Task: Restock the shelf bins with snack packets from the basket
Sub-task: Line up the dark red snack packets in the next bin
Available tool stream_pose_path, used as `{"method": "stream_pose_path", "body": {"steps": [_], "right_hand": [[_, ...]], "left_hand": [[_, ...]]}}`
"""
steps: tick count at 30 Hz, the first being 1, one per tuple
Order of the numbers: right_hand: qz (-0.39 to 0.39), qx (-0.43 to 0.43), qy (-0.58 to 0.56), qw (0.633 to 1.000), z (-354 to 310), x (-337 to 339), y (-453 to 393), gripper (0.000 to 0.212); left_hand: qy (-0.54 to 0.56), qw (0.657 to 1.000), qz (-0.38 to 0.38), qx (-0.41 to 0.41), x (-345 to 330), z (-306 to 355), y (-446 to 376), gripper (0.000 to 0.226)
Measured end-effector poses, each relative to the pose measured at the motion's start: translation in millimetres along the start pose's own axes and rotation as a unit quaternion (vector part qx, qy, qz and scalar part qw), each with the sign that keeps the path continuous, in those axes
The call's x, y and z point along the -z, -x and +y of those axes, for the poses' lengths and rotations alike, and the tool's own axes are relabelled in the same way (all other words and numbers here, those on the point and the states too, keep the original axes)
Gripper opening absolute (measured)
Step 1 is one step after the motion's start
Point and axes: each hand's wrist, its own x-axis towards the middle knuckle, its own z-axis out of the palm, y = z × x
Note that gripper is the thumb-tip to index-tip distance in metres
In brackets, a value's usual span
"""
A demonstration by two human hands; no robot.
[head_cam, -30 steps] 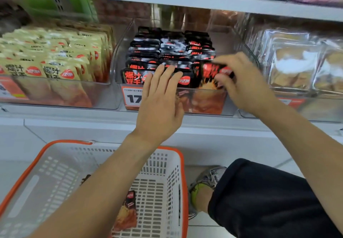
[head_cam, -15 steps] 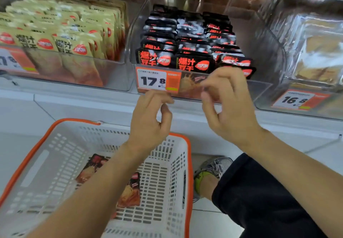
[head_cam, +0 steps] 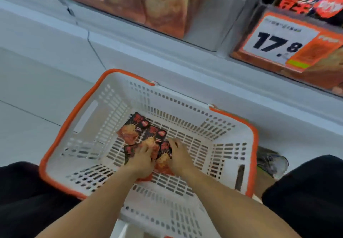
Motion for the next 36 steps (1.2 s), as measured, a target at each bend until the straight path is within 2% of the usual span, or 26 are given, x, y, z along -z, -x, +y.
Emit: {"method": "stream_pose_path", "body": {"steps": [2, 5, 8, 9, 11, 13, 14, 17, 19, 22, 24, 26, 27, 28, 32, 34, 36], "right_hand": [[0.018, 0.001, 0.071, 0.997, 0, -12, -7, 0.077], [0.029, -0.049, 0.112, 0.992, 0, -14, -9, 0.061], [-0.056, -0.035, 0.089, 0.994, 2, 10, -1, 0.031], [-0.086, -0.023, 0.064, 0.994, 3, 26, 5, 0.023], [-0.115, -0.001, 0.032, 0.993, 5, 64, 20, 0.024], [-0.101, 0.033, 0.017, 0.994, 5, 115, 45, 0.021], [-0.084, 0.055, 0.019, 0.995, 5, 144, 60, 0.017], [-0.007, 0.103, 0.04, 0.994, 5, 232, 122, 0.008], [0.089, 0.139, 0.04, 0.985, 8, 283, 169, 0.012], [0.276, 0.208, 0.034, 0.938, 16, 338, 239, 0.029], [0.411, 0.226, 0.035, 0.882, 25, 363, 279, 0.033], [0.551, 0.218, 0.042, 0.804, 39, 382, 306, 0.033], [0.595, 0.211, 0.039, 0.774, 48, 391, 312, 0.034], [0.613, 0.205, 0.039, 0.762, 57, 398, 314, 0.035], [0.568, 0.18, 0.056, 0.801, 91, 407, 298, 0.032], [0.537, 0.167, 0.081, 0.823, 105, 405, 277, 0.032], [0.515, 0.147, 0.108, 0.838, 112, 400, 259, 0.035]], "left_hand": [[0.015, 1.0, -0.01, 0.005, 1, 3, 1, 0.068], [0.02, 0.999, -0.015, 0.023, 5, 8, 8, 0.066], [0.001, 0.999, 0.026, 0.038, 14, 23, 15, 0.059], [0.015, 0.999, 0.046, 0.018, 20, 32, 20, 0.055], [0.114, 0.991, 0.035, -0.054, 35, 56, 34, 0.047], [0.252, 0.955, 0.003, -0.156, 55, 91, 59, 0.016], [0.295, 0.936, 0.009, -0.192, 65, 110, 71, 0.012], [0.382, 0.877, 0.072, -0.283, 98, 164, 106, 0.015], [0.41, 0.842, 0.106, -0.333, 120, 199, 130, 0.025], [0.34, 0.818, 0.234, -0.401, 147, 247, 164, 0.021], [0.312, 0.761, 0.36, -0.44, 165, 273, 189, 0.02], [0.243, 0.689, 0.487, -0.479, 184, 292, 204, 0.019], [0.189, 0.669, 0.527, -0.489, 193, 300, 205, 0.025], [0.131, 0.664, 0.548, -0.492, 202, 308, 202, 0.033], [-0.055, 0.713, 0.544, -0.438, 219, 330, 183, 0.059], [-0.118, 0.721, 0.547, -0.409, 217, 335, 175, 0.063], [-0.145, 0.714, 0.56, -0.393, 217, 336, 169, 0.066]]}}
